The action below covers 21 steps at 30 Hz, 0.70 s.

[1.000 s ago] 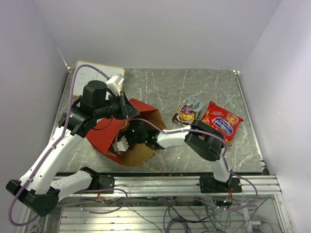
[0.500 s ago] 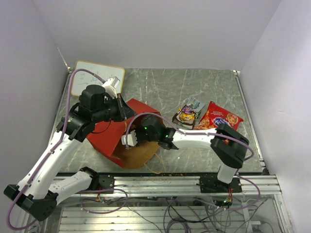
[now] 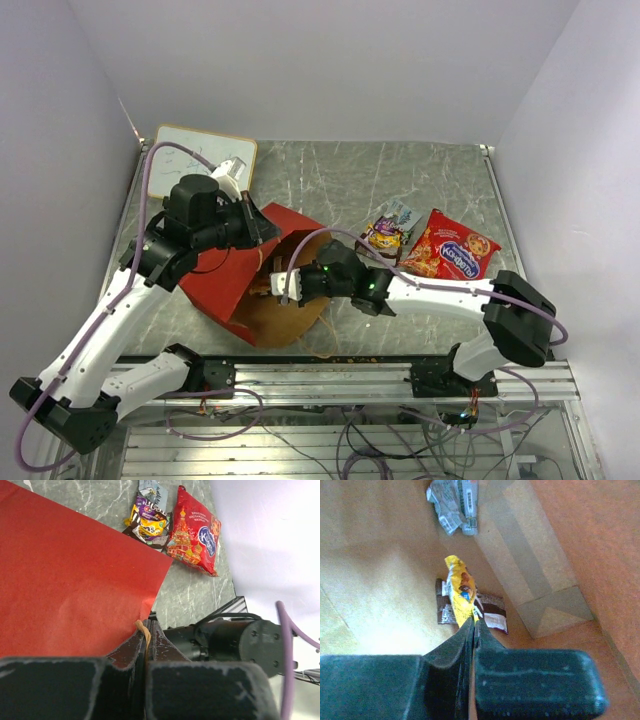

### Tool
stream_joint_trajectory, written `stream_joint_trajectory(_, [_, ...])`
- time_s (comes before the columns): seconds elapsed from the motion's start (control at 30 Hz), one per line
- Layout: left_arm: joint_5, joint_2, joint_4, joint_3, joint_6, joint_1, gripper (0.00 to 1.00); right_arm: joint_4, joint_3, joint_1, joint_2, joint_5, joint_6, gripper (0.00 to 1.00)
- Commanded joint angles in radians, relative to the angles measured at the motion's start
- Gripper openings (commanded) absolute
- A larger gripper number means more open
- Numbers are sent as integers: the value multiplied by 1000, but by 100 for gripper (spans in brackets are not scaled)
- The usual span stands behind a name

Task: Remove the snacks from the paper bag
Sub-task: Take out the snack from the paper bag.

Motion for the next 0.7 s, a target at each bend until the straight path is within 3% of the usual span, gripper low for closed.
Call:
stream_joint_trajectory(0.0, [-44,19,25,21,-9,4,7,30,-9,-1,-75,-25,108,0])
stream_joint_trajectory(0.23, [-77,44,14,54,-9,4,7,-89,-14,-1,-253,7,151,0])
stream_joint_trajectory(0.4, [-112,61,0,57,-8,4,7,-322,45,-3,-387,47,172,0])
stream_joint_trajectory(0.67, [-151,96,-15,46,-5,4,7,-613,184,-3,-569,281,310,0])
